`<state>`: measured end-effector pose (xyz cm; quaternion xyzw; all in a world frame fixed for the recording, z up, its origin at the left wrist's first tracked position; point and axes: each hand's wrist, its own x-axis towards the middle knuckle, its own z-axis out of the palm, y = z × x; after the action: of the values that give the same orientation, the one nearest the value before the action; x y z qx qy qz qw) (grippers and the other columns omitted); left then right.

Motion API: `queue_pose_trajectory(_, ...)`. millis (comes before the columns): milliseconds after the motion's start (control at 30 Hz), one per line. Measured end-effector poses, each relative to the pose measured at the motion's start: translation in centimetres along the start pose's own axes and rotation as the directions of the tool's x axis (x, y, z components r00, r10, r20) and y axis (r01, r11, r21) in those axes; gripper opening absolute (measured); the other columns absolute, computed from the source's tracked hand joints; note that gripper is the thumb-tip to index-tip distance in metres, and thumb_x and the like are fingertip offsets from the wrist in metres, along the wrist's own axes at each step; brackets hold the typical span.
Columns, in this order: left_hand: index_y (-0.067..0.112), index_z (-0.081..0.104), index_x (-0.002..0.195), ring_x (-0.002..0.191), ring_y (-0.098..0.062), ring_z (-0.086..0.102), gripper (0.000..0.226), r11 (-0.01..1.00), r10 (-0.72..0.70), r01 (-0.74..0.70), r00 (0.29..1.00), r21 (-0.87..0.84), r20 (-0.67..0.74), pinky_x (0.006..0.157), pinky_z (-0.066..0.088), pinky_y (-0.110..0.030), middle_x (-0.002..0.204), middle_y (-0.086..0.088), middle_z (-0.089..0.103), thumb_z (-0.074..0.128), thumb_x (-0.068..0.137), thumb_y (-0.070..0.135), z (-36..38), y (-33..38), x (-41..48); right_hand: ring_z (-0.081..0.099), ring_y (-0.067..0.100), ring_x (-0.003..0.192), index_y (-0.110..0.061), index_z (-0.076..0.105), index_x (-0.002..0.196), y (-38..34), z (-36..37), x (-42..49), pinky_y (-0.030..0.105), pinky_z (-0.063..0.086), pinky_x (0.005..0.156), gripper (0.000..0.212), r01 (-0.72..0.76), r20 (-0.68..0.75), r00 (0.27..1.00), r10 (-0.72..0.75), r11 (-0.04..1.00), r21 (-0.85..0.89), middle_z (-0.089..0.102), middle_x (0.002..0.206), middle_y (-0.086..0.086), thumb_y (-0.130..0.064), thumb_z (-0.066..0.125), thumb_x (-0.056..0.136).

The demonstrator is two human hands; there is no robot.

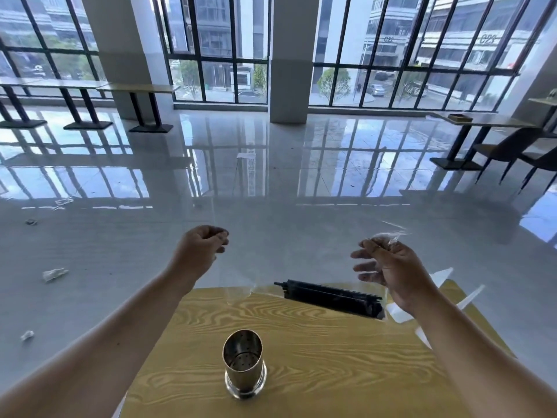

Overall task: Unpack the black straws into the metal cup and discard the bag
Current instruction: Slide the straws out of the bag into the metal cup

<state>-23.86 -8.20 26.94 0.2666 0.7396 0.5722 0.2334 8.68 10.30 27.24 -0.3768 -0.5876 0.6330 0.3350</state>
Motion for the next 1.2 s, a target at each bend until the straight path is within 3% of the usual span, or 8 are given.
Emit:
queue_pose_trajectory(167, 0.017, 0.073, 0.092, 0.068, -0.013, 0.054, 0.010, 0.999, 0.009, -0.010, 1.000, -0.040, -0.026, 0.062, 0.044, -0.029, 0.075, 0.000, 0.062, 0.066, 0.099, 0.014, 1.6, -1.1, 0.0, 0.078, 0.027, 0.074, -0.011, 0.072, 0.099, 0.7, -0.4, 0.1, 0.034, 0.062, 0.058, 0.018, -0.014, 0.002, 1.000, 0.014, 1.000, 0.024, 0.082, 0.099, 0.017, -0.020, 0.060, 0.108)
queue_pose_trajectory(367, 0.019, 0.073, 0.079, 0.044, -0.004, 0.046, 0.023, 0.976, 0.214, -0.202, 0.954, 0.078, -0.212, 0.045, 0.038, -0.025, 0.056, 0.005, 0.058, 0.079, 0.088, 0.039, 0.3, 1.1, 0.7, 0.077, 0.026, 0.070, -0.015, 0.073, 0.097, -1.8, -0.7, 0.4, 0.033, 0.061, 0.055, 0.018, 0.038, 0.035, 0.999, -0.041, 0.996, 0.082, 0.081, 0.096, 0.016, -0.021, 0.059, 0.108)
queue_pose_trajectory(567, 0.025, 0.053, 0.078, 0.055, -0.015, 0.066, 0.041, 0.945, 0.316, -0.247, 0.860, 0.215, -0.400, 0.059, 0.052, -0.036, 0.060, 0.002, 0.064, 0.079, 0.079, 0.057, -0.4, 2.6, 0.9, 0.077, 0.025, 0.068, -0.019, 0.076, 0.090, -4.2, 0.5, 0.4, 0.032, 0.059, 0.053, 0.021, 0.062, 0.084, 0.994, -0.076, 0.986, 0.157, 0.081, 0.094, 0.016, -0.022, 0.061, 0.105)
queue_pose_trajectory(700, 0.024, 0.066, 0.079, 0.066, -0.013, 0.075, 0.044, 0.957, 0.290, -0.271, 0.905, 0.105, -0.312, 0.072, 0.063, -0.051, 0.074, 0.010, 0.076, 0.061, 0.089, 0.067, 0.2, 2.3, 0.5, 0.076, 0.024, 0.067, -0.013, 0.072, 0.098, -5.1, 1.2, 0.4, 0.031, 0.059, 0.053, 0.015, 0.087, 0.108, 0.989, -0.104, 0.985, 0.151, 0.081, 0.092, 0.015, -0.021, 0.060, 0.105)
queue_pose_trajectory(833, 0.018, 0.066, 0.104, 0.080, -0.023, 0.077, 0.049, 0.937, 0.171, -0.170, 0.985, -0.306, -0.025, 0.078, 0.058, -0.044, 0.092, -0.005, 0.080, 0.055, 0.095, 0.064, 0.3, 3.3, -0.2, 0.076, 0.024, 0.066, -0.012, 0.071, 0.098, -5.6, 1.3, 0.4, 0.031, 0.059, 0.053, 0.017, 0.096, 0.109, 0.988, -0.110, 0.987, 0.126, 0.081, 0.092, 0.014, -0.019, 0.058, 0.108)
queue_pose_trajectory(1000, 0.009, 0.073, 0.095, 0.075, -0.017, 0.075, 0.006, 0.991, 0.092, -0.049, 0.927, -0.126, 0.364, 0.088, 0.054, -0.044, 0.077, -0.004, 0.078, 0.071, 0.094, 0.014, 0.2, 4.1, -1.0, 0.075, 0.022, 0.066, -0.011, 0.070, 0.101, -4.4, 1.3, 0.8, 0.031, 0.060, 0.054, 0.015, 0.069, 0.050, 0.996, -0.070, 0.998, 0.012, 0.081, 0.089, 0.010, -0.019, 0.059, 0.108)
queue_pose_trajectory(1100, 0.012, 0.076, 0.087, 0.071, -0.020, 0.074, 0.013, 0.955, 0.139, -0.001, 0.886, -0.297, 0.443, 0.083, 0.061, -0.038, 0.075, -0.008, 0.074, 0.078, 0.080, 0.023, -0.5, 5.2, -1.4, 0.074, 0.022, 0.063, -0.010, 0.068, 0.101, -2.8, 0.7, 1.0, 0.030, 0.060, 0.053, 0.016, 0.026, -0.008, 1.000, -0.026, 0.999, 0.019, 0.081, 0.083, 0.008, -0.018, 0.057, 0.110)
queue_pose_trajectory(1200, 0.010, 0.073, 0.093, 0.071, -0.021, 0.074, 0.018, 0.977, 0.134, -0.055, 0.909, -0.206, 0.395, 0.083, 0.058, -0.039, 0.079, -0.007, 0.076, 0.073, 0.085, 0.026, -0.7, 4.8, -1.5, 0.075, 0.021, 0.064, -0.010, 0.070, 0.102, -1.7, 0.3, 1.0, 0.030, 0.060, 0.053, 0.016, 0.014, -0.021, 1.000, -0.013, 1.000, 0.026, 0.081, 0.085, 0.010, -0.018, 0.058, 0.109)
